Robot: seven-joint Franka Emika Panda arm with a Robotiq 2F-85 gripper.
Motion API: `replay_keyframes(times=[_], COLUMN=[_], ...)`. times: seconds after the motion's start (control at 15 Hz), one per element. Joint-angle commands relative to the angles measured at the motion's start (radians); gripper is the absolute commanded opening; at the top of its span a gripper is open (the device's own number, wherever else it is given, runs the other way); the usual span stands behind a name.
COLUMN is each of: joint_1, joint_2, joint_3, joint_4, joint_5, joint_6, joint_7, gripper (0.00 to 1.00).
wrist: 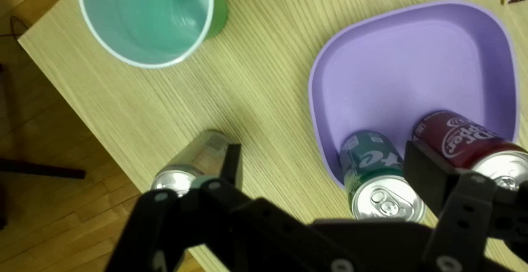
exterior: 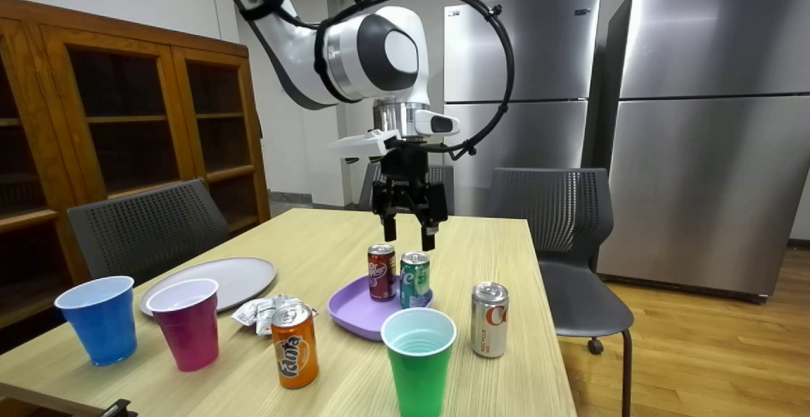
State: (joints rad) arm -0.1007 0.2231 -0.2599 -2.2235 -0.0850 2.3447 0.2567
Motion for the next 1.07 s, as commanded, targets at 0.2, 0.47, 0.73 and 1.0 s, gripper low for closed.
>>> replay_keyframes(times=[0.2, 0.47, 0.73, 1.0], joint_1=[-0.023, -0.035, -0.052, -0.071], joint_2=[-0.14, -0.191, -0.202, -0.179], joint_3=[-0.009, -0.01, -0.006, -0.011], joint_4=[-0.172, -0.248, -0.306, -0.344], joint_5=[-0.098, -0.159, -0.152, -0.133], joint_6=[0.025, 0.029, 0.053, 0.125], joint_7=[0.042, 0.077, 0.079, 0.068], gripper=[1.0, 1.0, 1.0, 1.0])
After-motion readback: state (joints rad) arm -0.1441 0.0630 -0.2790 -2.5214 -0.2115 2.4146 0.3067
